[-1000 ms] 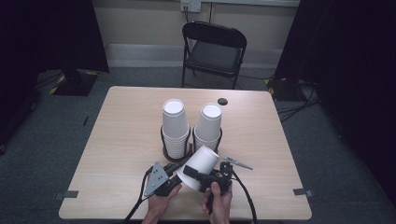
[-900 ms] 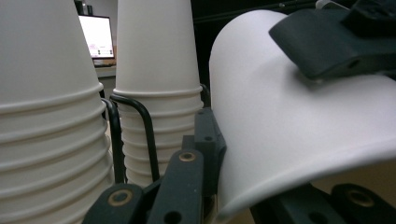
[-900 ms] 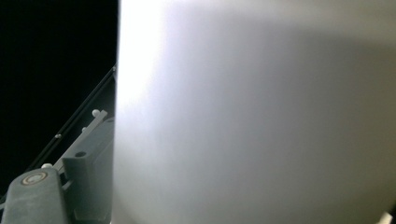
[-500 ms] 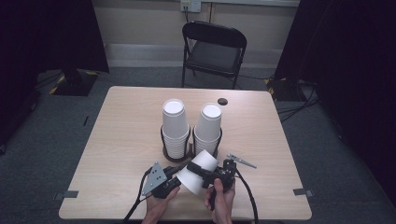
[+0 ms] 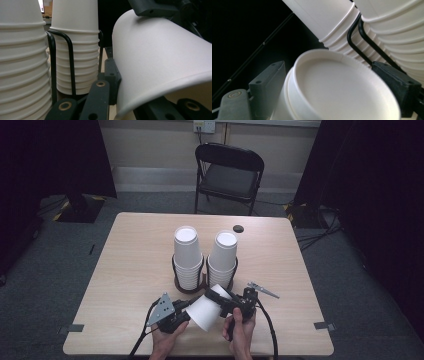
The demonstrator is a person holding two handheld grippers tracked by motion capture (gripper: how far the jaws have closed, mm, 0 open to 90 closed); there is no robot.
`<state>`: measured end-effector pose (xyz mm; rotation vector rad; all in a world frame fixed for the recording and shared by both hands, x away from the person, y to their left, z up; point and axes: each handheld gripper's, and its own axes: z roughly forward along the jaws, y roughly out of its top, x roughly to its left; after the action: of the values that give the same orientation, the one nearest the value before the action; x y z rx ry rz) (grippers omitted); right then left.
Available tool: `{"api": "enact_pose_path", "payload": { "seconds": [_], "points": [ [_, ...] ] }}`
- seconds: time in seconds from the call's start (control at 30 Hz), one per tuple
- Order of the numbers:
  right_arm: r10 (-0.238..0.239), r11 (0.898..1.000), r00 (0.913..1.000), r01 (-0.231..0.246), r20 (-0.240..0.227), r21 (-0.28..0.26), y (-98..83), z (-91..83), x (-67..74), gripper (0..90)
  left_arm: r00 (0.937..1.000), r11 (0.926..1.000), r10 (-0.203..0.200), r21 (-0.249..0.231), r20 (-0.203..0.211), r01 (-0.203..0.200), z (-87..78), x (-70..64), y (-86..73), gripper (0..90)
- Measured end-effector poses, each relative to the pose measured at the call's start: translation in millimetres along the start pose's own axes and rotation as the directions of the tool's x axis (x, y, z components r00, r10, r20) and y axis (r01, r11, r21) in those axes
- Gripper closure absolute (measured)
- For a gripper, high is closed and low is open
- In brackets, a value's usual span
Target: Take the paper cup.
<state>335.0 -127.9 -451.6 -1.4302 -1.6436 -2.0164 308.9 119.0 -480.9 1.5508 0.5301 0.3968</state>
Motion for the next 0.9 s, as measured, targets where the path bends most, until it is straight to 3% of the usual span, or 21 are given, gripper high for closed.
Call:
{"api": "enact_pose_path", "payload": {
  "seconds": [0.27, 0.53, 0.63, 0.77, 0.8, 0.83, 0.9],
  "points": [
    [-0.047, 0.999, 0.998, 0.048, 0.041, -0.023, 6.2, -2.8, 0.0, 13.9, 0.9985, 0.996, 0.043, 0.08, -0.033, -0.04, -5.3, 2.5, 2.0, 85.9],
    [-0.104, 0.994, 0.9912, 0.107, 0.083, -0.037, 7.8, -3.2, 1.3, 13.8, 0.9997, 0.9949, 0.01, 0.1, -0.024, -0.007, -11.3, 11.5, 1.8, 85.9],
    [-0.157, 0.986, 0.9812, 0.162, 0.113, -0.037, 8.3, -3.3, 2.8, 13.9, 0.9995, 0.9927, 0.009, 0.121, -0.031, -0.005, -12.7, 15.5, 3.1, 85.9],
    [-0.208, 0.977, 0.9731, 0.211, 0.099, -0.023, 9.3, -5.3, 3.8, 13.5, 0.9985, 0.9889, 0.007, 0.149, -0.055, 0.002, -15.1, 19.5, 4.6, 85.8],
    [-0.253, 0.966, 0.9636, 0.256, 0.085, -0.022, 8.7, -6.3, 4.7, 13.2, 0.9984, 0.9878, 0.006, 0.155, -0.055, 0.003, -15.5, 19.8, 4.8, 85.9],
    [-0.265, 0.963, 0.9608, 0.267, 0.083, -0.025, 8.3, -6.8, 5.3, 13.2, 0.9985, 0.9863, 0.012, 0.165, -0.054, -0.003, -16.3, 20.7, 5.3, 85.9],
    [-0.316, 0.947, 0.9441, 0.32, 0.095, -0.037, 6.5, -9.0, 7.7, 12.9, 0.998, 0.9829, 0.027, 0.183, -0.058, -0.016, -18.2, 22.0, 6.6, 85.9]
  ]
}}
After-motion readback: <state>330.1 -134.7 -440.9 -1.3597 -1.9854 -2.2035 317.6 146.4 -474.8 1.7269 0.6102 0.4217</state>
